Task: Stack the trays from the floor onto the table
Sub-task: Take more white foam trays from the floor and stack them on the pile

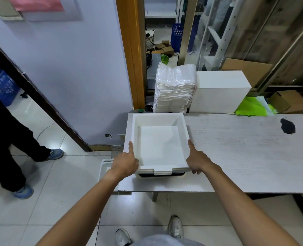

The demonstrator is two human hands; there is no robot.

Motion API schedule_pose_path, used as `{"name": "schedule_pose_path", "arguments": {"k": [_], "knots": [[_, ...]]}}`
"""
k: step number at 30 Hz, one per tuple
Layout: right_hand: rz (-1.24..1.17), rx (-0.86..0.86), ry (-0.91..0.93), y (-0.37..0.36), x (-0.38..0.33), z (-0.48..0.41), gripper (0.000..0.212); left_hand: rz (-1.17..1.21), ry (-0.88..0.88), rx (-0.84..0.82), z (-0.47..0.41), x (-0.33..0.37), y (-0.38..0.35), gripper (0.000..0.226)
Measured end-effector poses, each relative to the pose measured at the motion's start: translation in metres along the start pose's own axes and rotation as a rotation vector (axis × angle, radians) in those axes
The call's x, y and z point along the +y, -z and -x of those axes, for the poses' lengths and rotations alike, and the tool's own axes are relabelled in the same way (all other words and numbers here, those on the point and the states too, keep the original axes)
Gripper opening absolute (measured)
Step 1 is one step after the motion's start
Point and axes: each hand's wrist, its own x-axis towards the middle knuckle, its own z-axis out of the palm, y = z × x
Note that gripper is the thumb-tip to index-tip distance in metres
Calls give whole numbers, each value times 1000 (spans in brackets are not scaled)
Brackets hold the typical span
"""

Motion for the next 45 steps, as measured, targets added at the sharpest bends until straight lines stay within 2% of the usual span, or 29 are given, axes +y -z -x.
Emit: {"name": "schedule_pose_path", "arguments": {"k": [9, 16, 21, 29, 41, 45], "knots": [[194, -6, 4, 14, -10, 0, 90, 37, 4, -19, -2, -2, 2, 78], [200, 42, 31, 3, 5, -14, 89, 33, 0, 52, 1, -3, -8, 78], [231, 113, 70, 1, 10, -29, 77, 51, -3, 34, -7, -7, -10, 80], [77, 215, 183, 0, -4, -56, 68, 215, -18, -28, -38, -15, -2, 86], [25, 322, 171, -22, 4, -64, 77, 153, -44, -100, -45, -17, -6, 98], [-2, 331, 174, -25, 6, -62, 76, 184, -55, -71, -37, -16, -7, 95]]}}
